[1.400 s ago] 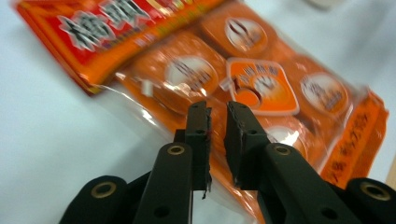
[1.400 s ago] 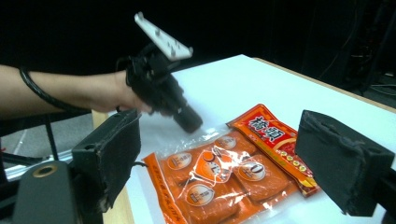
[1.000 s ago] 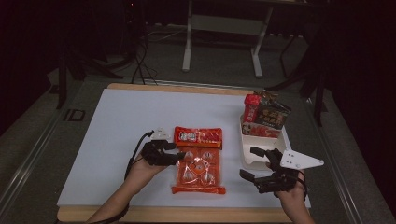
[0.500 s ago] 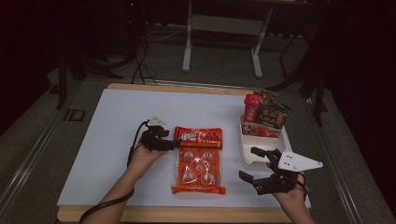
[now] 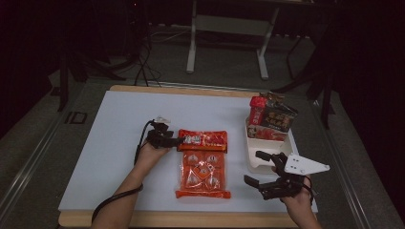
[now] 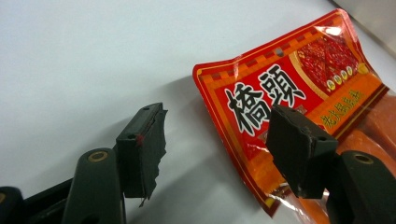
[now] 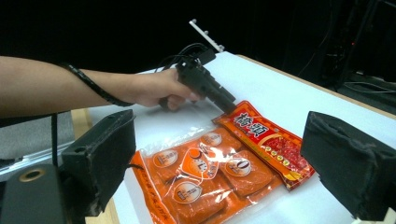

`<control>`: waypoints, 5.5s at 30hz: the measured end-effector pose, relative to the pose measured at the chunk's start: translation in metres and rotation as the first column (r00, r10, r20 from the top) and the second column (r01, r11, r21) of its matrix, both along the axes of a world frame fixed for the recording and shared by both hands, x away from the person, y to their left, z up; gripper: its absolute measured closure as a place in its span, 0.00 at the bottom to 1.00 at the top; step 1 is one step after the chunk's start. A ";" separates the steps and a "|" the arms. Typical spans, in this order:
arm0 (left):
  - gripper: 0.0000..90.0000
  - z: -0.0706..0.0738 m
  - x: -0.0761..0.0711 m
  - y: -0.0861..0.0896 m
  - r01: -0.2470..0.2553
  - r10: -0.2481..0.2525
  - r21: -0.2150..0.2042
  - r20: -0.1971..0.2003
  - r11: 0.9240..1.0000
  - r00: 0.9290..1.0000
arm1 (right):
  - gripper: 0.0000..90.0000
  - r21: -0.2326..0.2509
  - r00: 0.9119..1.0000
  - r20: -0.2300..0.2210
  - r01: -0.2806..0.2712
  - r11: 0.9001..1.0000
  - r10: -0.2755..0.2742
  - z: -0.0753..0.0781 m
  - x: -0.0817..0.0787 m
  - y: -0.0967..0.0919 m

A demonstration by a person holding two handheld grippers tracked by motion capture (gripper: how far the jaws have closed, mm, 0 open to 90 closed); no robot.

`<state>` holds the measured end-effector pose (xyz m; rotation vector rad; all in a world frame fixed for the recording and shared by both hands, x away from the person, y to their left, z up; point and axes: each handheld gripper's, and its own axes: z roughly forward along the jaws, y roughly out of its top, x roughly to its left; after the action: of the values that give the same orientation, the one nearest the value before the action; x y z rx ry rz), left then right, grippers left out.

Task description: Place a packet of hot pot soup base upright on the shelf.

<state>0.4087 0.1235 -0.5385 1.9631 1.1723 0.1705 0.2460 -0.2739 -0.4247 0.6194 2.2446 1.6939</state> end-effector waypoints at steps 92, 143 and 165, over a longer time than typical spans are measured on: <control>1.00 0.178 -0.145 -0.041 0.491 -0.298 -0.192 0.594 0.850 0.748 | 0.67 0.083 0.999 -0.027 -0.022 0.996 0.024 0.023 0.025 -0.005; 0.01 0.129 -0.153 0.006 0.299 -0.119 -0.235 0.567 0.925 0.815 | 1.00 0.021 0.960 0.175 0.219 0.975 -0.219 0.154 0.033 -0.056; 0.01 0.078 -0.160 0.028 0.221 -0.088 -0.242 0.463 0.945 0.882 | 1.00 -0.058 0.952 0.108 0.293 0.954 -0.286 0.121 0.059 -0.090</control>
<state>0.2482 0.1520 -0.4609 1.6330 0.6886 0.3283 0.3051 -0.3641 -0.3038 0.7860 2.0220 1.4586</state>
